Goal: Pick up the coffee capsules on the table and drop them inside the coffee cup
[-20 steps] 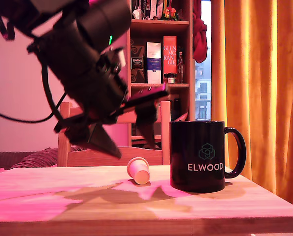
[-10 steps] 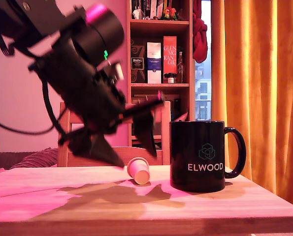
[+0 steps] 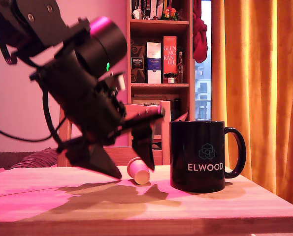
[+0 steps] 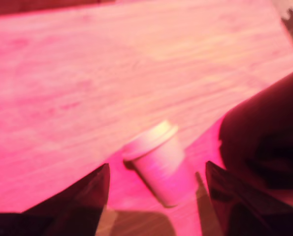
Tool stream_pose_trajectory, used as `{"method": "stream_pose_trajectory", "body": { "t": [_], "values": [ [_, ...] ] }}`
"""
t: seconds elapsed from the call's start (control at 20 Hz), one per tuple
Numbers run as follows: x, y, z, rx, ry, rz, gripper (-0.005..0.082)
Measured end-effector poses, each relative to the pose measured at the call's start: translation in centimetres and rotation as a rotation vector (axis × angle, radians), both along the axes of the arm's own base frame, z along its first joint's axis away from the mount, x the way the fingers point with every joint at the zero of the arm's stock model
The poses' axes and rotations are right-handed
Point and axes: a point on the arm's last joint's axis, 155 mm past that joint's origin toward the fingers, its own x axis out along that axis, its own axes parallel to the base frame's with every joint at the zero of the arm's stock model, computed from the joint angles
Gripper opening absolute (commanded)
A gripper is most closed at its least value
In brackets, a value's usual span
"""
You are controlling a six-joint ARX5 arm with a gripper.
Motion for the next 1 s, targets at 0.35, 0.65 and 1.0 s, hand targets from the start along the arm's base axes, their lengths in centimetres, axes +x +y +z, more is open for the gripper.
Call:
{"method": "stream_pose_trajectory", "body": {
  "t": [0.35,0.65,1.0],
  "values": [
    [0.04,-0.01,-0.07,0.002,-0.002,-0.002,0.0302],
    [-0.02,0.03,-0.15,0.013,-0.006,-0.014,0.0214],
    [-0.43,0.24,-0.24,0.041,-0.006,-0.05,0.0214]
  ]
}}
